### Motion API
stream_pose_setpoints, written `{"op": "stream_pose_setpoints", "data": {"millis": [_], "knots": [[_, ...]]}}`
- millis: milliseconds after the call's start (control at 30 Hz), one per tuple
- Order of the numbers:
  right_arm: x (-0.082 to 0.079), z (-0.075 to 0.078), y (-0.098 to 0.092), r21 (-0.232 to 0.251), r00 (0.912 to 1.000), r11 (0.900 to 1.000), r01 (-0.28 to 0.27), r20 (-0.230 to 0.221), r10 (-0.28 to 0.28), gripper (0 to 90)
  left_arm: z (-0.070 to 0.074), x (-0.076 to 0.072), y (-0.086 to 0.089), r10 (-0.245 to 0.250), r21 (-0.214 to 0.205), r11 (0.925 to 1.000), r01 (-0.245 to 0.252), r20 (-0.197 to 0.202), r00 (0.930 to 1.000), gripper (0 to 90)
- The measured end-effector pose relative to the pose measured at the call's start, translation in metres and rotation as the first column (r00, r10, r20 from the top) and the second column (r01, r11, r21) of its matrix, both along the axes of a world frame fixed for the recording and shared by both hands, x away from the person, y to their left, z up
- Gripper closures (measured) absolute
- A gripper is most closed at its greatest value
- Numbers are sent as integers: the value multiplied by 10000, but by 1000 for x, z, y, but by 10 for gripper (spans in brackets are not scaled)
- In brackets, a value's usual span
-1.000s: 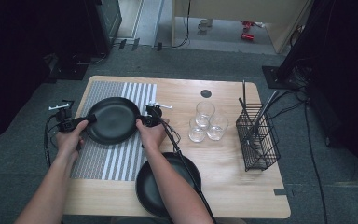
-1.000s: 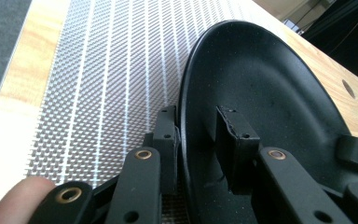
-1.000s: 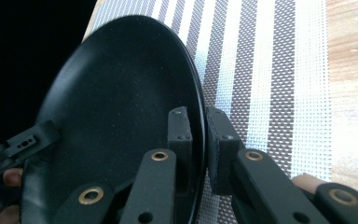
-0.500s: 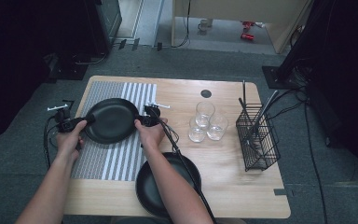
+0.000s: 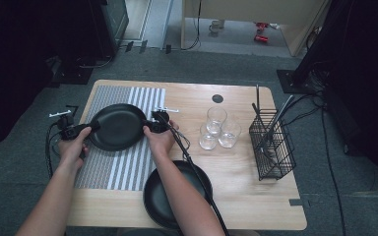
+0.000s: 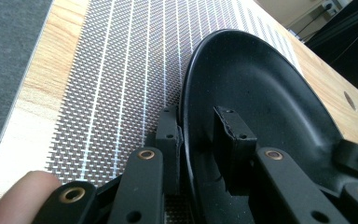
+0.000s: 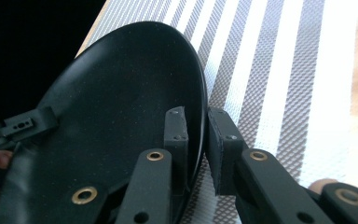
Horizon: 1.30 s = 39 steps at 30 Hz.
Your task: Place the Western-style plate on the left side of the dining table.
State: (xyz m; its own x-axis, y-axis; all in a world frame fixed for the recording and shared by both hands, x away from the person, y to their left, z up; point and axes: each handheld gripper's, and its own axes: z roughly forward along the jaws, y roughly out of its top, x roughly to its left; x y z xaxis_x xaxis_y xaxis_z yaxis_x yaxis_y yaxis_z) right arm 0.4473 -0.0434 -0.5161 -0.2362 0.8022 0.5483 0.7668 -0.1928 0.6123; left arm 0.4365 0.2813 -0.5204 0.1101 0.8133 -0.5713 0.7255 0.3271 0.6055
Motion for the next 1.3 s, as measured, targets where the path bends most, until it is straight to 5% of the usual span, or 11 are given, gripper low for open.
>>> {"op": "stream_pose_setpoints", "data": {"millis": [233, 400, 500, 600, 800, 900, 1000, 1100, 1300], "knots": [[0, 12, -13, -208, 9985, 9998, -23, 551, 34, 753, 0, -1, -1, -15, 171, 9999, 14, 99, 10000, 718], [-4, 25, -23, -655, 9907, 9958, -643, 1161, 716, 692, 1, -2, -3, -36, 435, 9990, 28, 192, 9998, 720], [-9, 37, -29, -1235, 9739, 9883, -890, 1971, 1123, 631, 1, -3, -5, -55, 600, 9982, 40, 257, 9997, 717], [-14, 47, -34, -1770, 9460, 9801, -897, 2928, 1394, 599, 1, -3, -6, -60, 689, 9976, 40, 297, 9995, 714], [-26, 62, -41, -1560, 9446, 9784, -1357, 2775, 1752, 488, 2, -4, -9, -323, 630, 9976, 291, 502, 9982, 592], [-34, 68, -45, -1357, 9415, 9820, -1312, 2930, 1663, 374, 4, -5, -11, -511, 987, 9941, 445, 660, 9965, 526], [-44, 75, -51, -1945, 9305, 9760, -985, 3297, 1596, 274, 6, -6, -15, -743, 1276, 9898, 636, 806, 9940, 447], [-52, 80, -59, -2125, 9331, 9735, -848, 3258, 1524, 193, 8, -9, -14, -838, 1239, 9896, 725, 890, 9925, 366], [-70, 96, -73, -2192, 9327, 9715, -896, 3237, 1591, 65, 10, -12, -11, -641, 1502, 9870, 572, 417, 9971, 178]]}}
